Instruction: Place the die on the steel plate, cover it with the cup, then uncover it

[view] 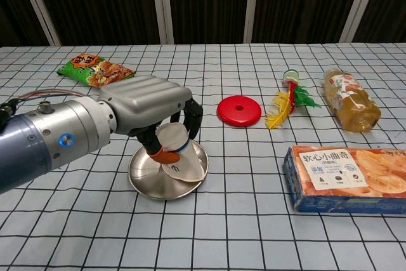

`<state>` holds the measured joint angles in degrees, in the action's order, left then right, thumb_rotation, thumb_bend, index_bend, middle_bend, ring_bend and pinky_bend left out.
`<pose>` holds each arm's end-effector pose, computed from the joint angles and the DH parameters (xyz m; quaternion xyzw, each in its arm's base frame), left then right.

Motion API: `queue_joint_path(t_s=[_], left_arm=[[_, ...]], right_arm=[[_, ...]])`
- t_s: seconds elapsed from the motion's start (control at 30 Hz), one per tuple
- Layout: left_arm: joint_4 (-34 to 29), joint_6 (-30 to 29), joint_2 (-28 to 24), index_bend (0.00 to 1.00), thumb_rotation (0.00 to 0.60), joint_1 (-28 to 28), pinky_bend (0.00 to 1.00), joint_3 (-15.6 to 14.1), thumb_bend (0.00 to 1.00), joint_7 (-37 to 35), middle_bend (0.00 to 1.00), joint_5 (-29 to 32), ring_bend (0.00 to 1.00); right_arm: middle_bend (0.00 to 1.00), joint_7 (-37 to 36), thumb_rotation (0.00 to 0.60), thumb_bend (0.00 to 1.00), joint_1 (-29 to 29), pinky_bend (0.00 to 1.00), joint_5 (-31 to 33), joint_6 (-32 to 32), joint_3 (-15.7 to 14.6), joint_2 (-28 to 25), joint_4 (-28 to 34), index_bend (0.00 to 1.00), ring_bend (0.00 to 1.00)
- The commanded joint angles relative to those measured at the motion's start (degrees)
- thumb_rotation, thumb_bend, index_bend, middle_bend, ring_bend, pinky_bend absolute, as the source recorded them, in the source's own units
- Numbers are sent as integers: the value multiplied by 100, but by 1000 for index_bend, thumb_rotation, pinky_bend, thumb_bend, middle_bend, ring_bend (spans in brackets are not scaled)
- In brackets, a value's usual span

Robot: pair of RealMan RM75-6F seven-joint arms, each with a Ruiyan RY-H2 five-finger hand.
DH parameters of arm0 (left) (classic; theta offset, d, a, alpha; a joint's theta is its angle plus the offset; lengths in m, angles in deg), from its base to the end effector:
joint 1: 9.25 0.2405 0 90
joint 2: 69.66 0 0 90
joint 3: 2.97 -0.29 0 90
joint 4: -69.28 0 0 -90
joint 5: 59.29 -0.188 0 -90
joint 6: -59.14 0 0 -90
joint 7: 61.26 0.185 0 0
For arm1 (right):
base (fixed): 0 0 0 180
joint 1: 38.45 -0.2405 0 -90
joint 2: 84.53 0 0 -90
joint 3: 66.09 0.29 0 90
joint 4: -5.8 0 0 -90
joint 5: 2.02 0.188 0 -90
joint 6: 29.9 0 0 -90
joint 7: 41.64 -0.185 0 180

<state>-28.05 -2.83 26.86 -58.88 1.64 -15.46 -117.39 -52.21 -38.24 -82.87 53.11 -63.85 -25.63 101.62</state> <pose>-0.0765 0.3385 -0.0680 -0.8281 -0.2598 -0.3406 0.3616 -0.3616 -0.1881 0.2186 0.5186 -0.4857 0.3816 0.5912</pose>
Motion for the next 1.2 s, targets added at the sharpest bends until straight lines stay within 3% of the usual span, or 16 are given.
queue_joint_path(t_s=[0.03,0.5,0.8,0.9,1.2], left_arm=[[-12,21,9,520,600,-56,551,26,428,243,454,228,397],[-331,-112,-106,527,600,-416,548,249,428,1515,455,1504,397],[-620,181,-83,528,600,-562,548,616,428,1110,460,2195,397],[-774,521,-163,530,600,-580,548,693,428,720,462,2485,397],[-1023,944,-489,534,600,-796,547,676,428,318,467,2985,397]], right_arm=[[141,-295,600,56,114,0,-284,72,-88,-60,-189,186,131],[141,-359,600,56,120,0,-320,26,-133,-25,-322,186,131],[141,-365,600,56,119,0,-318,41,-115,-16,-352,186,131],[141,-350,600,56,121,0,-323,45,-115,-15,-343,186,131],[141,-371,600,56,129,0,-329,79,-98,-24,-327,186,131]])
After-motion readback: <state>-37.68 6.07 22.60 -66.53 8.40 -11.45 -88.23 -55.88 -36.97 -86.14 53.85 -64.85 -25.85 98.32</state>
